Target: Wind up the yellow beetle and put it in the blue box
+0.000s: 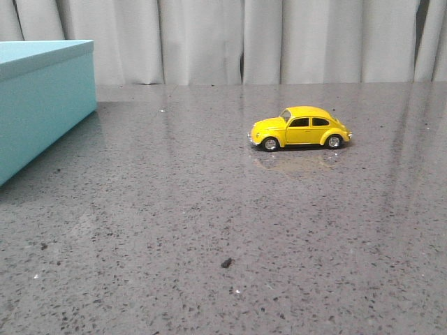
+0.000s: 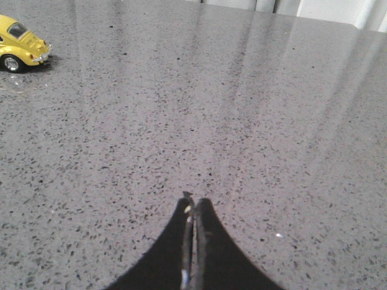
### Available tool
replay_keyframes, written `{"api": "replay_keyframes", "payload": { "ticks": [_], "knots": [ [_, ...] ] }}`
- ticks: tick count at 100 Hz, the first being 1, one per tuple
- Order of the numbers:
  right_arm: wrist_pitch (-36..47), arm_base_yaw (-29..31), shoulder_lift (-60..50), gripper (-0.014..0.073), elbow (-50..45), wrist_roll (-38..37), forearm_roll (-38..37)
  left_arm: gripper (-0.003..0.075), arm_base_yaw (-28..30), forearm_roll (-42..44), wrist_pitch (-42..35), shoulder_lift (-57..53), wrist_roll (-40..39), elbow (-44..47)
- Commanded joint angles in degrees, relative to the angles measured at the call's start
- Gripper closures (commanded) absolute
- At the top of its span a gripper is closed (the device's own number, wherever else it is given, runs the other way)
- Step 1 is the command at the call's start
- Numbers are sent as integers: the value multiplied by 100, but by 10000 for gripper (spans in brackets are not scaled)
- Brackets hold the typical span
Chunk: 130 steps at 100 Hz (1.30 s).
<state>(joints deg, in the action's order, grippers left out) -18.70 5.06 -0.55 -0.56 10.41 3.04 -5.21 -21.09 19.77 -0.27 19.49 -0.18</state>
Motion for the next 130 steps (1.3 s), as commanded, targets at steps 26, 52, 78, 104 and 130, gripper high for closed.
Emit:
{"api": "replay_keyframes", "payload": {
  "ticks": [26,52,78,104,130],
  "knots": [
    [190,31,-108,671,-139,39,-71,739,21,-48,-114,-186,8,254],
    [190,31,-108,671,-139,39,-71,739,21,-48,-114,-186,8,254],
    [190,31,-108,671,-139,39,-71,739,21,-48,-114,-186,8,254],
    [215,31,-108,671,-139,39,-71,739,21,-48,-114,-186,8,254],
    [383,31,-108,671,-139,39,-71,739,21,-48,-154,-186,8,254]
  ]
}}
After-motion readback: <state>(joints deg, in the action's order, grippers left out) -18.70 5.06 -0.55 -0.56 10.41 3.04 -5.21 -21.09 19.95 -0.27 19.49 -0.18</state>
